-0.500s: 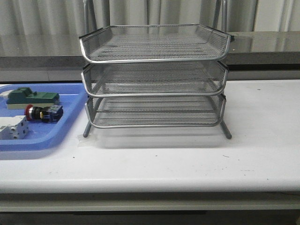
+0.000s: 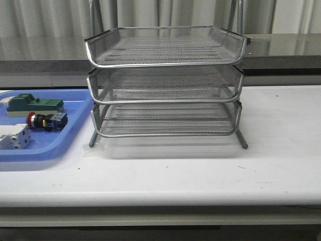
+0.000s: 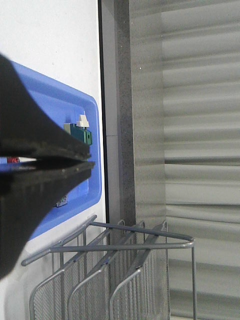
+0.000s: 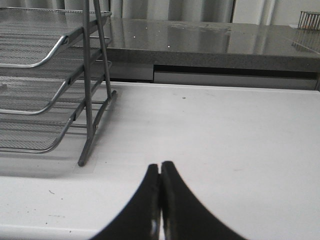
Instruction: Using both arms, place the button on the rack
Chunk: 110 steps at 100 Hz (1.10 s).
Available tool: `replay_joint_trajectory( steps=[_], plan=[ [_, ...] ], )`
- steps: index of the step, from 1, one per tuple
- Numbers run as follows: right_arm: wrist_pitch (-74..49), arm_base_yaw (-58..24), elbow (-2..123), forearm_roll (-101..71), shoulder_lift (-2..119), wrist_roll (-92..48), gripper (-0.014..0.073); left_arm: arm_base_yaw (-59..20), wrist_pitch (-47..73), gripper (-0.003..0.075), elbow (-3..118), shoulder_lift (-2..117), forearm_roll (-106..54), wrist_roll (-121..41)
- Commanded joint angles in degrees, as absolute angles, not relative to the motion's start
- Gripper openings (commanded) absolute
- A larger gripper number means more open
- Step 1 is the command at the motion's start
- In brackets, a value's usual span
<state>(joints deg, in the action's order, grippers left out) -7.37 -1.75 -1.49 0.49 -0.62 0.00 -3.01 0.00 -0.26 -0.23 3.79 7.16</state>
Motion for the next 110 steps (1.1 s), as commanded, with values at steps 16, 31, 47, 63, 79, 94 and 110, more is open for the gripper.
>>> replay_joint_trajectory(
  steps=[16, 31, 47, 63, 79, 94, 110],
  plan=[
    [-1.92, -1.45, -1.59, 1.23, -1.5, 0.0, -0.0058, -3.4, -4.62, -0.002, -2.18, -2.1, 3.62, 7.52],
    [1.96, -1.45, -1.59, 1.23, -1.5, 0.0, -0.0058, -3.4, -4.62, -0.002, -2.18, -2.1, 3.62, 7.52],
    [3.54, -1.45, 1.21, 1.23, -1.26, 0.0, -0.0058, -3.4, -4.62, -0.002, -2.18, -2.1, 3.62, 7.52],
    [-5.14, -1.45, 9.97, 1.16, 2.59, 0.0, -0.0058, -3.4, -4.62, -0.002, -2.18, -2.1, 3.62, 7.52],
    [-13.3, -1.45, 21.56, 1.1, 11.83, 0.0, -0.0058, -3.4, -4.62, -0.002, -2.18, -2.1, 3.62, 7.52],
    [-21.26, -1.45, 32.34, -0.89, 23.24, 0.0, -0.0058, -3.4, -4.62, -0.002, -2.18, -2.1, 3.62, 7.52],
    [-28.26, -1.45, 40.48, -5.98, 34.18, 0.0, -0.0058, -3.4, -4.62, -0.002, -2.18, -2.1, 3.62, 7.52]
  ],
)
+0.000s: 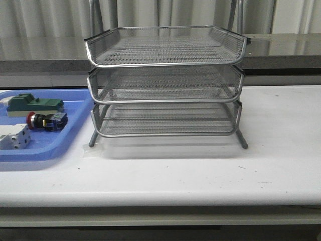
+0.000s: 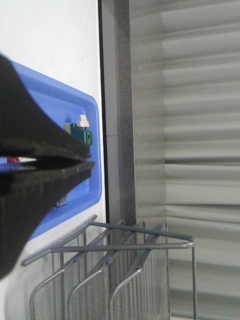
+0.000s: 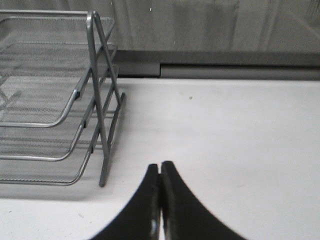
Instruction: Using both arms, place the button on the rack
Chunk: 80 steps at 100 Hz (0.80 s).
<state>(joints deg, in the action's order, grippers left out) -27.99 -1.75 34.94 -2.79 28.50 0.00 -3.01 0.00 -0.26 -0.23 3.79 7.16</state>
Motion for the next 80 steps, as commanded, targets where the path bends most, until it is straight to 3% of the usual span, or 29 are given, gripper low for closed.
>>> replay_joint_trajectory(
  steps=[1, 42, 51, 69, 80],
  plan=[
    [-28.45, -1.45, 40.71, -6.32, 34.59, 0.0, -0.0058, -3.4, -4.62, -0.002, -2.18, -2.1, 3.62, 7.52],
    [-28.07, -1.45, 42.13, -29.21, 51.64, 0.0, -0.0025, -3.4, -4.62, -0.002, -2.18, -2.1, 3.62, 7.52],
    [-28.07, -1.57, 42.13, -32.56, 54.33, -0.34, 0.0079, -3.4, -4.62, -0.002, -2.18, -2.1, 3.62, 7.52],
    [-26.63, -2.48, 42.13, -37.0, 59.25, -1.31, 0.0406, -3.4, -4.62, -0.002, -2.18, -2.1, 3.62, 7.52],
    [-24.76, -3.8, 42.13, -39.16, 63.09, -1.77, 0.0468, -3.4, -4.62, -0.002, -2.18, -2.1, 3.62, 7.52]
  ],
)
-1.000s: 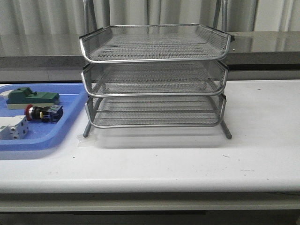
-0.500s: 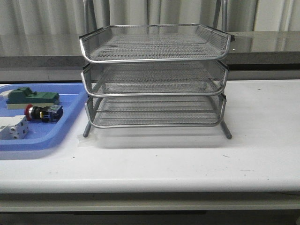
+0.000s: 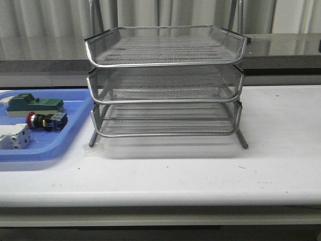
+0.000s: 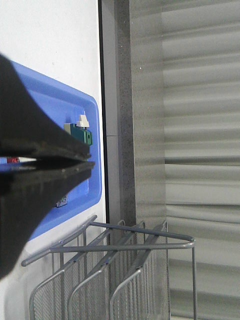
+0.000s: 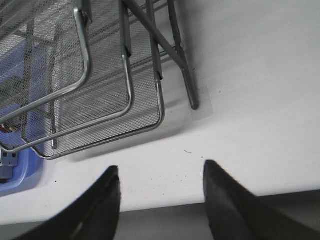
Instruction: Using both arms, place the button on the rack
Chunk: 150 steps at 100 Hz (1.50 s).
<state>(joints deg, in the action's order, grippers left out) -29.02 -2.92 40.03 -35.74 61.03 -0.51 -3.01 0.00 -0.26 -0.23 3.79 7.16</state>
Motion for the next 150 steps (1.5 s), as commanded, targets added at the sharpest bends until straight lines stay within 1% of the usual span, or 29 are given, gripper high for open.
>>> replay_joint_trajectory(
  steps=[1, 13, 25, 45, 58, 68, 106, 150],
  plan=[
    [-24.46, -3.99, 42.13, -39.5, 63.37, -1.84, 0.0468, -3.4, -4.62, -0.002, -2.18, -2.1, 3.62, 7.52],
    [-21.57, -5.83, 42.13, -45.73, 67.98, -6.5, 0.0468, -3.4, -4.62, -0.002, -2.18, -2.1, 3.62, 7.52],
    [-19.49, -7.48, 42.13, -56.84, 72.48, -16.01, 0.0468, -3.4, -4.62, -0.002, -2.18, -2.1, 3.62, 7.52],
    [-20.85, -7.86, 42.18, -81.47, 79.13, -38.79, 0.0468, -3.4, -4.62, -0.002, -2.18, -2.1, 3.62, 7.52],
    [-24.65, -7.86, 42.18, -97.29, 83.28, -54.52, 0.0468, -3.4, -4.62, -0.002, -2.18, -2.1, 3.62, 7.52],
    [-27.58, -7.86, 42.25, -107.42, 86.37, -62.89, 0.0468, -3.4, -4.62, -0.002, -2.18, -2.1, 3.62, 7.52],
    [-35.17, -7.86, 47.86, -107.35, 95.54, -64.29, 0.0468, -3.4, -4.62, -0.002, -2.18, -2.1, 3.62, 7.52],
    [-35.29, -7.86, 51.1, -107.35, 98.69, -64.29, 0.0456, -3.4, -4.62, -0.002, -2.18, -2.1, 3.62, 7.52]
  ],
)
